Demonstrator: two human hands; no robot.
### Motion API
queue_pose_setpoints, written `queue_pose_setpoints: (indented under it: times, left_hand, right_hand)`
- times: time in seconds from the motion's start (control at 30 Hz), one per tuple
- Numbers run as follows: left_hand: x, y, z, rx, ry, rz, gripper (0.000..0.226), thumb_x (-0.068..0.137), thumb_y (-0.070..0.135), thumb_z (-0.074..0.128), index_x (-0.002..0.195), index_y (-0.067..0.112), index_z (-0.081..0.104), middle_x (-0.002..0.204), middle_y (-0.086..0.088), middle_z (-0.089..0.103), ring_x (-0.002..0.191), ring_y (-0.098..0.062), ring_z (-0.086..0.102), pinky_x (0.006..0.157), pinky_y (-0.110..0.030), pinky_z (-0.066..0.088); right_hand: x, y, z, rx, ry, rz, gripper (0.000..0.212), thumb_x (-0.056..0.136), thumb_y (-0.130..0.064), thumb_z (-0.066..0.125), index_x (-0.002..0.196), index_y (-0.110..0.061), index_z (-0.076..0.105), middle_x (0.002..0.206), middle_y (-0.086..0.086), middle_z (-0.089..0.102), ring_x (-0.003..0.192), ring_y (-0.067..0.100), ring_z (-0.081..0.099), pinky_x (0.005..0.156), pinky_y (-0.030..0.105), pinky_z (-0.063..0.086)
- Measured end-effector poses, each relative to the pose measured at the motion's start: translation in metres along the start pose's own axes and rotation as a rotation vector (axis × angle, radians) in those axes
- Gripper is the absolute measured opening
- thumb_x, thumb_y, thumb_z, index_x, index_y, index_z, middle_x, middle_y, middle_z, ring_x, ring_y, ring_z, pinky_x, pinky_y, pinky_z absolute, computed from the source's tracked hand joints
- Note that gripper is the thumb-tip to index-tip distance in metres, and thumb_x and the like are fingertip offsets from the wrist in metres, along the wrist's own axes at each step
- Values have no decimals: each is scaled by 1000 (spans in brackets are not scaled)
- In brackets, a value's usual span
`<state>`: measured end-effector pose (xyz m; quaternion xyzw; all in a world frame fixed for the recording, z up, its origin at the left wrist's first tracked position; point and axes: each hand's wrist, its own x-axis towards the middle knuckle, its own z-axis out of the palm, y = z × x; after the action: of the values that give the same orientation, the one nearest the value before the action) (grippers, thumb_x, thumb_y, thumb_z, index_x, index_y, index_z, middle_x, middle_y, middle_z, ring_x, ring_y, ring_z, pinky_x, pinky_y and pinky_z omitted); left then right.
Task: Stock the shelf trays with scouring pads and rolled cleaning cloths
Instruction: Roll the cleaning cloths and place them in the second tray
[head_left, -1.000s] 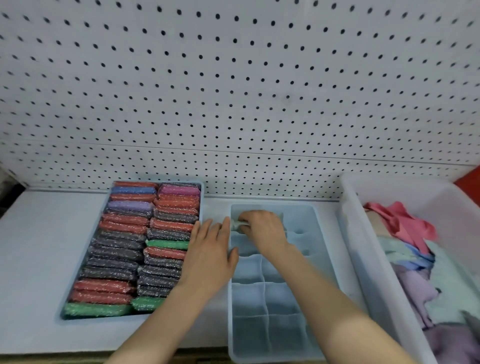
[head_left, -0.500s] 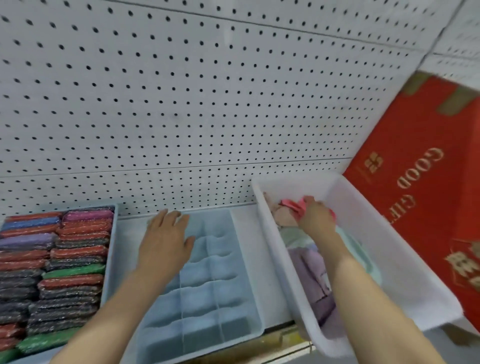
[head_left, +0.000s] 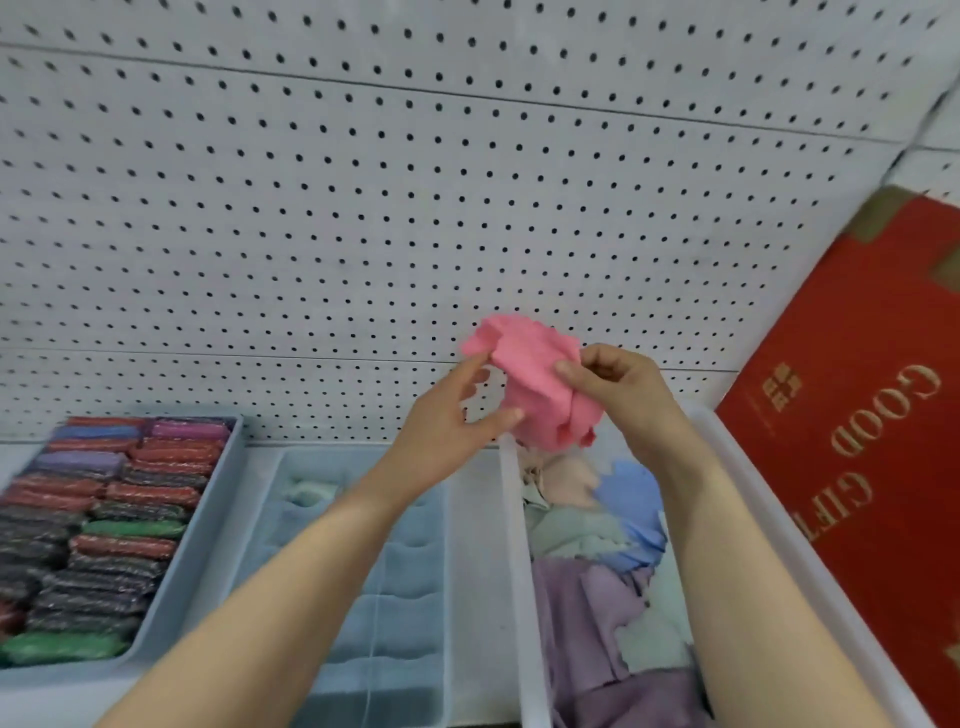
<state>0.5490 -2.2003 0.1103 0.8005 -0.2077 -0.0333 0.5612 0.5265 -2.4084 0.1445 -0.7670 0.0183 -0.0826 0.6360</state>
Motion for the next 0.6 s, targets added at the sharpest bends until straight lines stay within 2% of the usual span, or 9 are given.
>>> queue_pose_setpoints:
  times: [0.07, 0.13, 0.2, 0.27, 0.3, 0.37, 0.47, 0.53, 0.6]
  left_hand:
    - [8, 12, -4, -168, 45, 3, 55, 79, 32, 78, 128, 27, 53, 116, 12, 65, 103, 2, 61, 87, -15, 49]
    - [14, 17, -16, -256, 155, 7, 35, 79, 20, 78, 110, 21, 61, 101, 6, 70, 89, -4, 65, 83, -22, 51]
    - [15, 16, -36, -261, 207, 25, 14, 83, 13, 75, 85, 21, 64, 77, 10, 67, 71, -7, 60, 72, -25, 49]
    - [13, 13, -60, -155, 166, 63, 26, 88, 16, 70, 66, 21, 57, 60, 14, 50, 60, -7, 44, 59, -23, 37]
    - [11, 12, -72, -92, 117, 80, 30, 91, 19, 67, 63, 20, 56, 59, 13, 45, 59, -7, 40, 58, -24, 33]
    - [4, 15, -98, 16, 3, 103, 27, 94, 24, 62, 67, 19, 64, 64, 13, 52, 61, -4, 45, 61, -21, 35]
    - [-2, 20, -136, 67, -111, 121, 18, 95, 27, 60, 85, 23, 75, 78, 17, 69, 74, -2, 59, 71, -17, 44]
    - [-3, 20, -163, 64, -110, 109, 14, 91, 31, 66, 98, 23, 75, 93, 6, 72, 85, -10, 65, 80, -25, 49]
    - [-5, 14, -188, 121, -129, 71, 16, 82, 33, 77, 94, 24, 73, 94, -2, 68, 72, -12, 61, 72, -27, 48]
  right_hand:
    - [-1, -16, 14, 49, -131, -46, 21, 86, -15, 71, 84, 4, 63, 66, 5, 57, 56, 12, 48, 51, 21, 38]
    - [-2, -24, 28, 68, -198, -44, 19, 84, -19, 73, 86, -3, 64, 72, 8, 59, 63, 14, 49, 55, 22, 37]
    - [-1, -25, 40, 62, -236, 1, 17, 84, -18, 75, 93, -11, 62, 83, 9, 66, 70, 18, 58, 60, 25, 45]
    - [1, -28, 54, -45, -268, 4, 29, 85, -18, 74, 110, -21, 60, 103, 3, 68, 83, 16, 65, 71, 28, 53]
    - [2, -31, 62, -109, -278, -28, 38, 84, -23, 75, 118, -30, 59, 114, -2, 65, 94, 12, 65, 79, 27, 55]
    - [4, -44, 86, -149, -303, -74, 41, 83, -30, 75, 122, -34, 60, 122, -9, 62, 106, 4, 62, 85, 21, 53]
    - [8, -59, 122, -104, -317, -58, 19, 83, -22, 76, 99, -11, 71, 88, -1, 70, 80, 9, 65, 71, 24, 50]
    - [13, -64, 139, -60, -237, -62, 18, 82, -18, 77, 88, -4, 69, 76, 3, 66, 71, 13, 61, 66, 27, 48]
    - [18, -69, 148, 48, -152, -56, 12, 82, -14, 76, 84, -8, 67, 72, 0, 65, 67, 12, 60, 62, 23, 49]
